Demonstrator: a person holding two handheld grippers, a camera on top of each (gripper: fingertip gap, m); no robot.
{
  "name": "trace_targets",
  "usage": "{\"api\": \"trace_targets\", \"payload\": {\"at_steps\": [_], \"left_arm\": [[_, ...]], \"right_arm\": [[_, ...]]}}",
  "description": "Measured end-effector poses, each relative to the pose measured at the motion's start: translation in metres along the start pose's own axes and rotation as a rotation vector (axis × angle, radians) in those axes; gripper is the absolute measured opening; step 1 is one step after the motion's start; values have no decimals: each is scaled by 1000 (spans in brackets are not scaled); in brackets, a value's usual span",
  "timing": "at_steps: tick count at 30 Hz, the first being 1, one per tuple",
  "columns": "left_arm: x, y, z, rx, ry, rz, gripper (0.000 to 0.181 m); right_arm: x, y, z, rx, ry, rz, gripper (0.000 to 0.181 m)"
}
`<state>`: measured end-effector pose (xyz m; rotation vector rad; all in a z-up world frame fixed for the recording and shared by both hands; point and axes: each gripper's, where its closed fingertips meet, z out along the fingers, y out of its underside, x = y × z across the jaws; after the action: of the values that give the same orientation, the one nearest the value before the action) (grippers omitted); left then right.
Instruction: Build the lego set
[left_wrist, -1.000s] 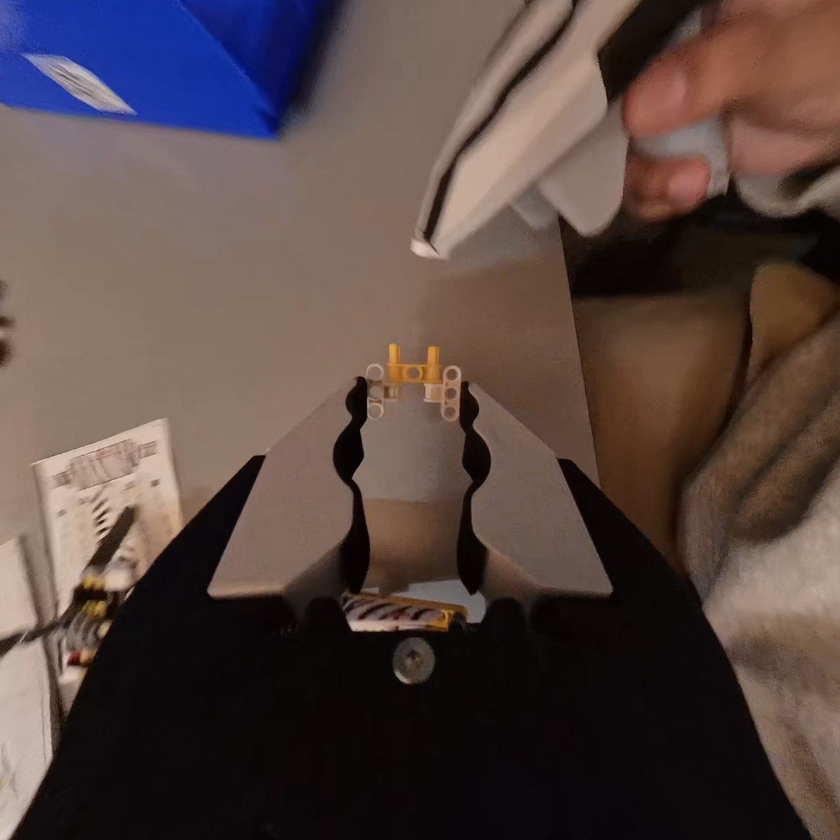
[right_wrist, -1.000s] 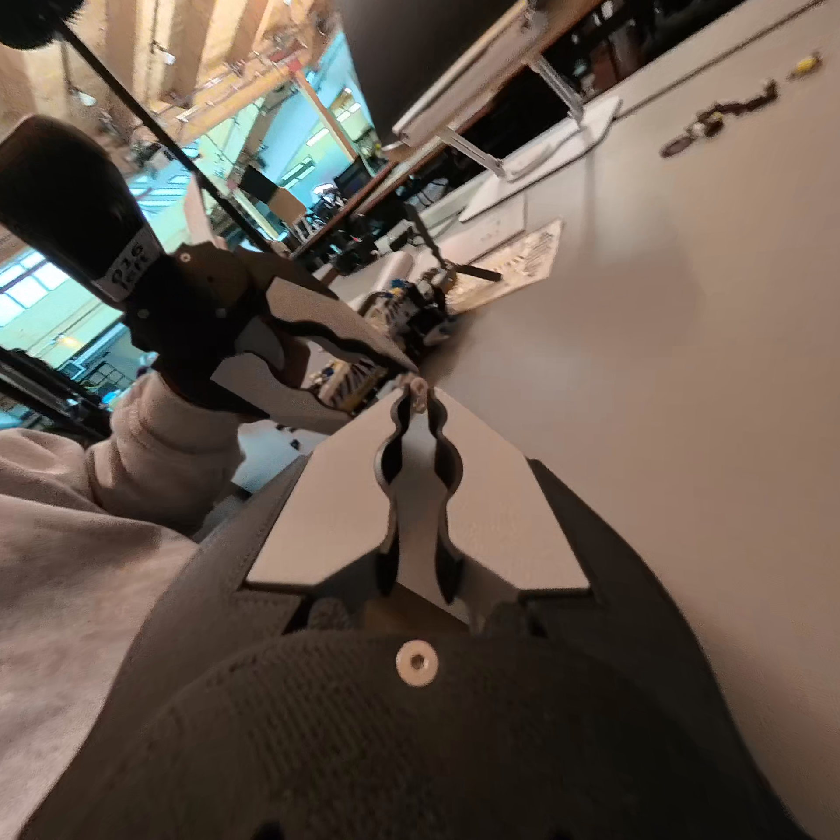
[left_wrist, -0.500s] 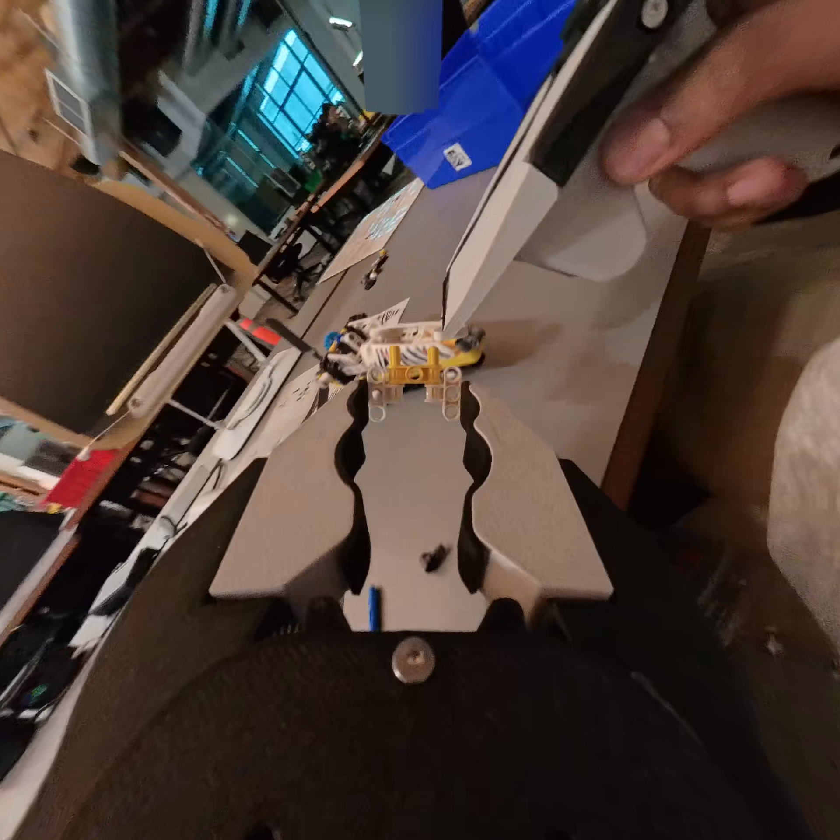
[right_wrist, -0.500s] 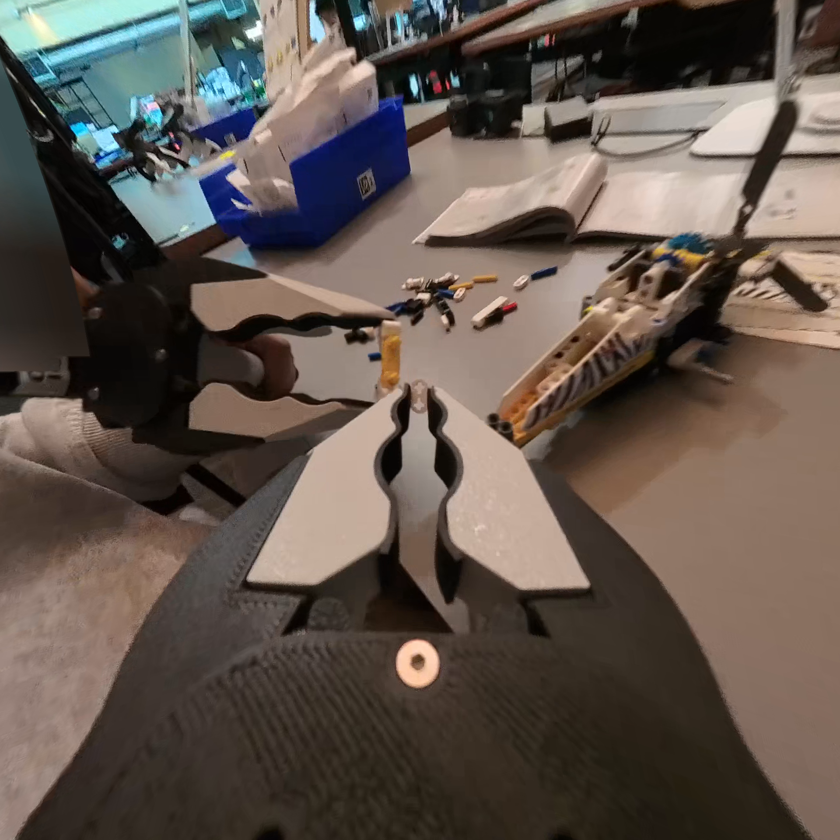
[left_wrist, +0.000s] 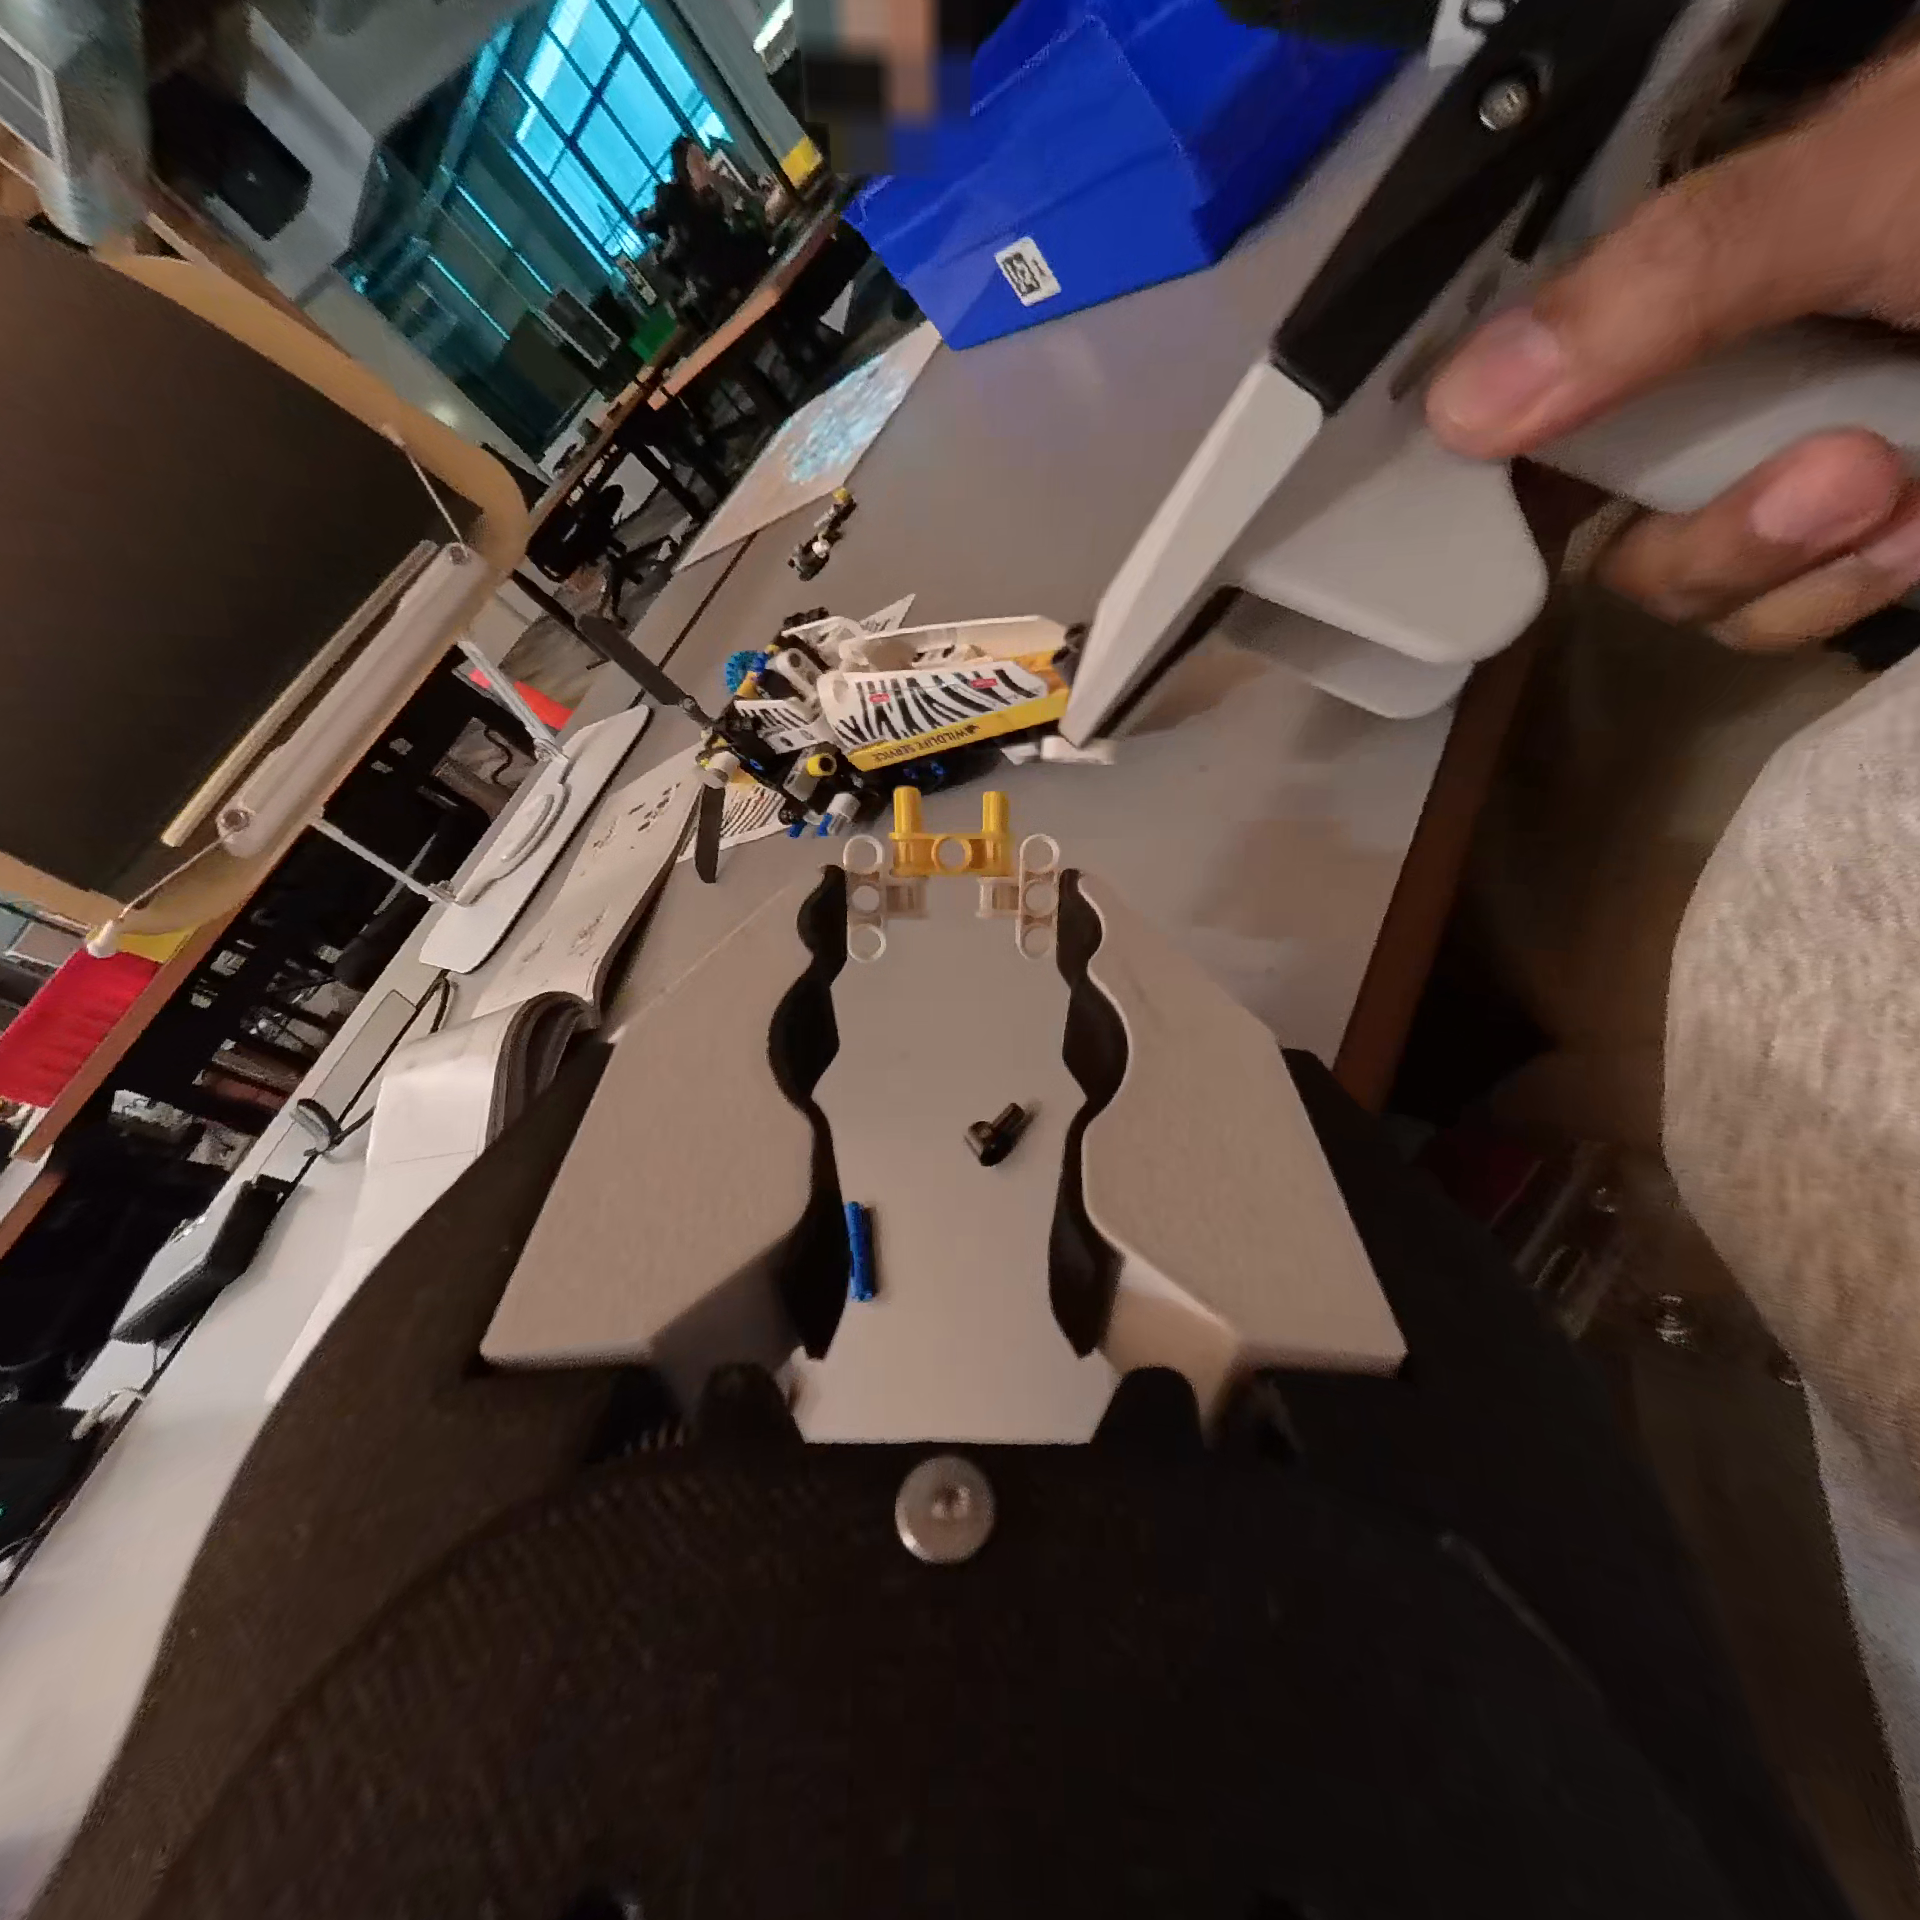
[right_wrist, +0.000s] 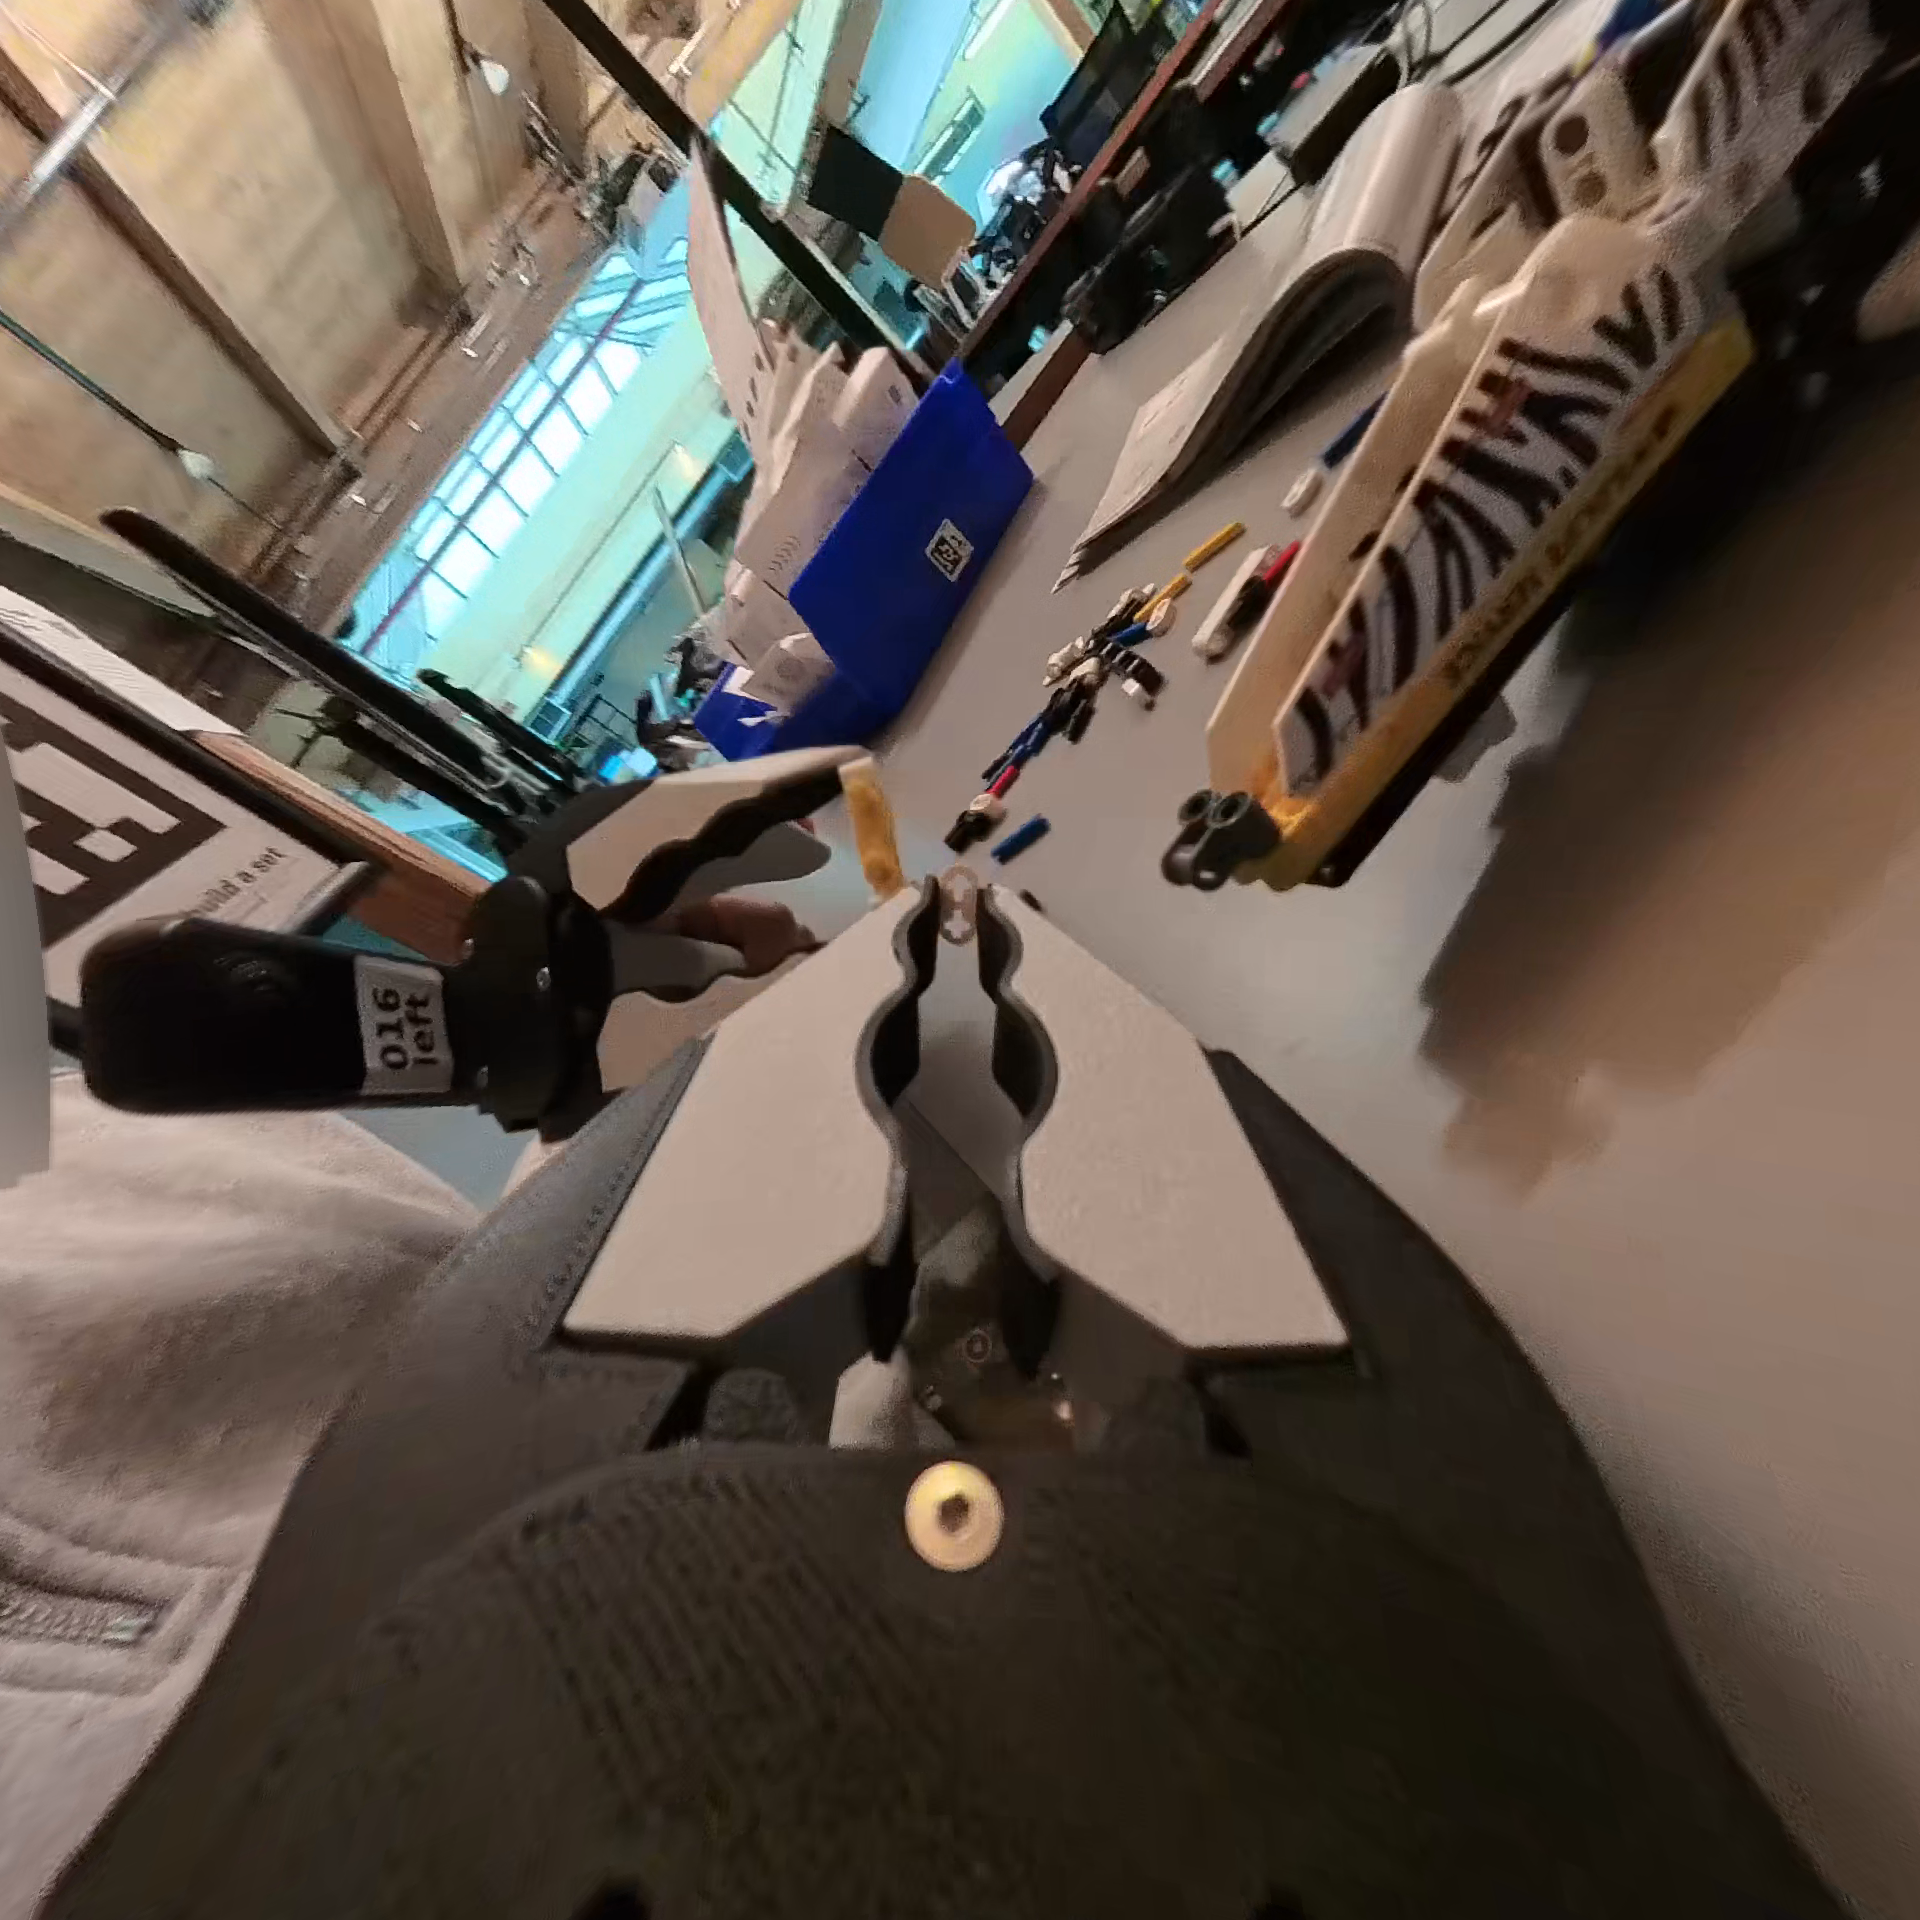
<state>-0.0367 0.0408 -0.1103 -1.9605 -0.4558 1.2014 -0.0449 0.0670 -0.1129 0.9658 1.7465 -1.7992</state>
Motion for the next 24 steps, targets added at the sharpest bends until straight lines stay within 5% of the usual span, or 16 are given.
{"api": "trace_targets", "payload": {"at_steps": [9,24], "left_arm": [[-5,-3,0,46,-21,25,40],[0,-14,15,115,39,52,40]], "right_arm": [[-26,-4,12,-39,-9,-242,4],[-13,-12,-2,19,-53,-90,4]]}}
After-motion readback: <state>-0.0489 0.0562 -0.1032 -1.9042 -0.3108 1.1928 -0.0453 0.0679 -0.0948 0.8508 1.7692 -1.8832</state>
